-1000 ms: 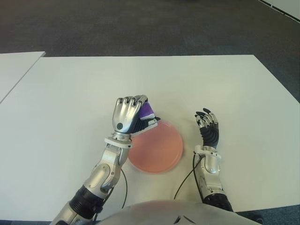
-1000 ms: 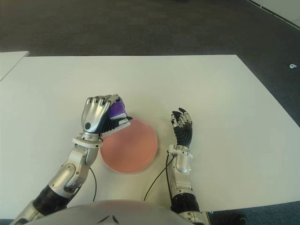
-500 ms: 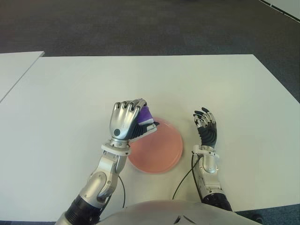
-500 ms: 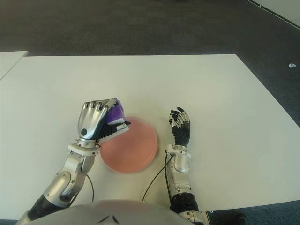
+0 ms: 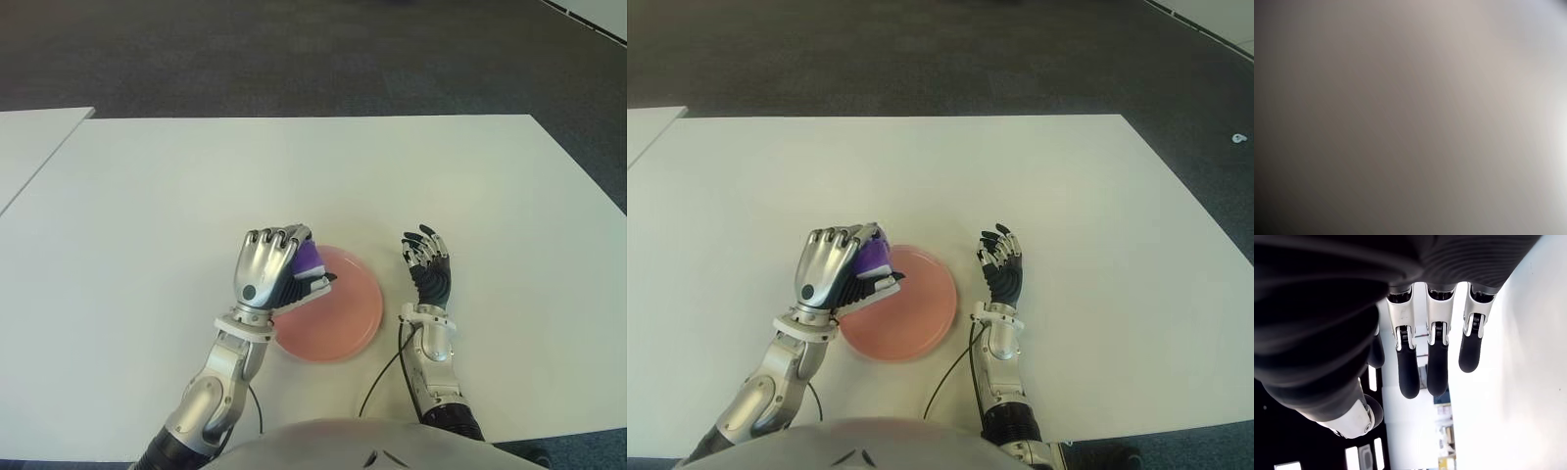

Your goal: Put the tissue paper into the plate.

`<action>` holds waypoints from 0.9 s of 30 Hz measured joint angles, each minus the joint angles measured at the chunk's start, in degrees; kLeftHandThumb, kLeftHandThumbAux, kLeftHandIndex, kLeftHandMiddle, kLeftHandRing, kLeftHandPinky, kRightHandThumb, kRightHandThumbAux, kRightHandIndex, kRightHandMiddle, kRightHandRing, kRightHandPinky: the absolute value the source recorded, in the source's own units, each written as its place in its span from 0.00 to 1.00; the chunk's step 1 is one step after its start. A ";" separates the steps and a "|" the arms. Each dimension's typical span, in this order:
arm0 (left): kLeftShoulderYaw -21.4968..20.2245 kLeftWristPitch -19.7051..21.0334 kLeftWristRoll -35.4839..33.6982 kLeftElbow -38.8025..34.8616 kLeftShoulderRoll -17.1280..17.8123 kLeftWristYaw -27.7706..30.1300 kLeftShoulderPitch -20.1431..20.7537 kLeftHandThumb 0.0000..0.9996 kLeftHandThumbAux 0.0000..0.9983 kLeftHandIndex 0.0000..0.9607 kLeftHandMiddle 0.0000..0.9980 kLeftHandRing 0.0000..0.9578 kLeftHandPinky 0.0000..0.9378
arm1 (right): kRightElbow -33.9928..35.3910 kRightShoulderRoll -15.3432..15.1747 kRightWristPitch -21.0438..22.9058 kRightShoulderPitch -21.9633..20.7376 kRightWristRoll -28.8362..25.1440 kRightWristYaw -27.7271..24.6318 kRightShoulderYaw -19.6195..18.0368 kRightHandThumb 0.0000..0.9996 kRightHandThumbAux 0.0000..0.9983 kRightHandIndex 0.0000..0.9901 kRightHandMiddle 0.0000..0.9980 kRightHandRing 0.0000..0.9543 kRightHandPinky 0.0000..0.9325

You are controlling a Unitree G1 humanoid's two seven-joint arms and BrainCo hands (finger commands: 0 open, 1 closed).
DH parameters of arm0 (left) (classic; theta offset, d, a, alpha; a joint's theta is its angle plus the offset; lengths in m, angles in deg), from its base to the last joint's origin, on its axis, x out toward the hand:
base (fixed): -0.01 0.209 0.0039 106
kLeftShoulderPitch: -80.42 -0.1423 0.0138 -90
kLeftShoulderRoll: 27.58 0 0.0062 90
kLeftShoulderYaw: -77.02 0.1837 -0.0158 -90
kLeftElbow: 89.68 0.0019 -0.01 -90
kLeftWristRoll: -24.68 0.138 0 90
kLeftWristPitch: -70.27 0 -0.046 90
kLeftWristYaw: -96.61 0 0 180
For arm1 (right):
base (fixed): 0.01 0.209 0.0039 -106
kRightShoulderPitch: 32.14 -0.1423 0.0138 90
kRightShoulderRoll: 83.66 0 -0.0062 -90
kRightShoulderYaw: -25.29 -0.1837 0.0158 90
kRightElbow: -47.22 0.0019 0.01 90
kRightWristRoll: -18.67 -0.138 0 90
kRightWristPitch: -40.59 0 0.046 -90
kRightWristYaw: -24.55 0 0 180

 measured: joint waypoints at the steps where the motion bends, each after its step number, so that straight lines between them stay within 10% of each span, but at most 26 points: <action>1: -0.02 -0.08 -0.02 0.27 -0.08 0.12 0.00 0.75 0.69 0.46 0.86 0.90 0.91 | 0.00 0.00 0.00 0.00 0.01 0.07 0.02 0.40 0.78 0.21 0.38 0.37 0.31; 20: 1.01 -2.36 -0.53 4.03 -2.04 -0.99 -0.04 0.75 0.69 0.46 0.85 0.88 0.89 | -0.23 -0.01 0.03 -0.17 0.87 0.83 0.82 0.35 0.78 0.20 0.38 0.36 0.31; 27: 0.93 -3.52 -3.19 5.38 -3.81 -3.02 0.19 0.71 0.69 0.45 0.65 0.64 0.59 | -0.43 -0.03 0.03 -0.29 1.31 1.10 1.26 0.32 0.78 0.21 0.38 0.36 0.31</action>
